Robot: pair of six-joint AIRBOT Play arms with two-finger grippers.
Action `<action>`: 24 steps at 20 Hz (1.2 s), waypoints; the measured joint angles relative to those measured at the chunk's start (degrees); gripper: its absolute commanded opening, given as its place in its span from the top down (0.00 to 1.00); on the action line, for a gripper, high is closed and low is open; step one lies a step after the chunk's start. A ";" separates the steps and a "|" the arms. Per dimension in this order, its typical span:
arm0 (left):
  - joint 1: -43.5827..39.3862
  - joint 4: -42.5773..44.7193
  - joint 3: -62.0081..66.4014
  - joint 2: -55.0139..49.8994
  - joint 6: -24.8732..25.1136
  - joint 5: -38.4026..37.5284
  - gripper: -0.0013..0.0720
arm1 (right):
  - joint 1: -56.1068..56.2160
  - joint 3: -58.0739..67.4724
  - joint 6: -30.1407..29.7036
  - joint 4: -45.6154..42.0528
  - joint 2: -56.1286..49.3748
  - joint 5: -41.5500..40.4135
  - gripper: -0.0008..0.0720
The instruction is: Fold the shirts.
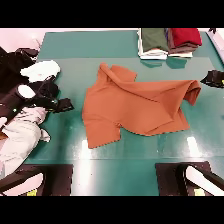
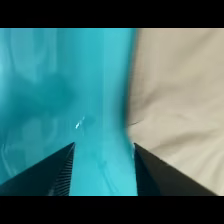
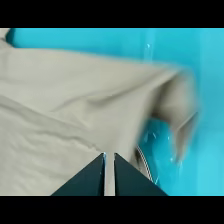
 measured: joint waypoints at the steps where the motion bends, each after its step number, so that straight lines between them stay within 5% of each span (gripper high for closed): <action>1: -1.38 -0.55 -0.52 0.09 0.04 1.66 0.39 | 0.07 0.02 0.00 0.48 0.02 -0.33 0.21; 2: -2.27 -0.74 -0.87 0.13 0.15 3.08 0.39 | 0.26 0.28 0.00 0.63 -0.13 -0.44 0.00; 6: -4.17 -0.63 -1.60 0.00 0.85 5.20 0.36 | 0.72 1.84 -0.04 0.98 -2.03 0.85 0.07; 7: -4.31 -0.63 -1.64 -0.50 1.03 5.35 0.21 | 0.83 2.08 -0.04 1.05 -2.56 2.01 0.08; 8: -4.44 -0.66 -1.70 -1.33 1.11 5.33 0.18 | 0.90 2.25 -0.04 1.07 -2.95 3.08 0.08; 13: -4.76 -9.79 -1.73 -8.07 4.50 3.93 0.19 | 0.96 2.60 -0.04 1.29 -3.72 6.56 0.13; 14: -4.76 -12.44 -1.73 -9.27 5.64 3.56 0.34 | 0.96 2.64 -0.02 1.31 -3.76 7.02 0.13; 16: -4.76 -15.32 -1.77 -11.23 7.34 2.93 0.92 | 0.96 2.67 -0.04 1.20 -3.85 7.72 0.13; 24: -4.87 -15.89 4.79 -8.04 10.36 1.27 0.95 | -11.41 -9.88 -0.04 -1.33 -1.62 9.94 0.14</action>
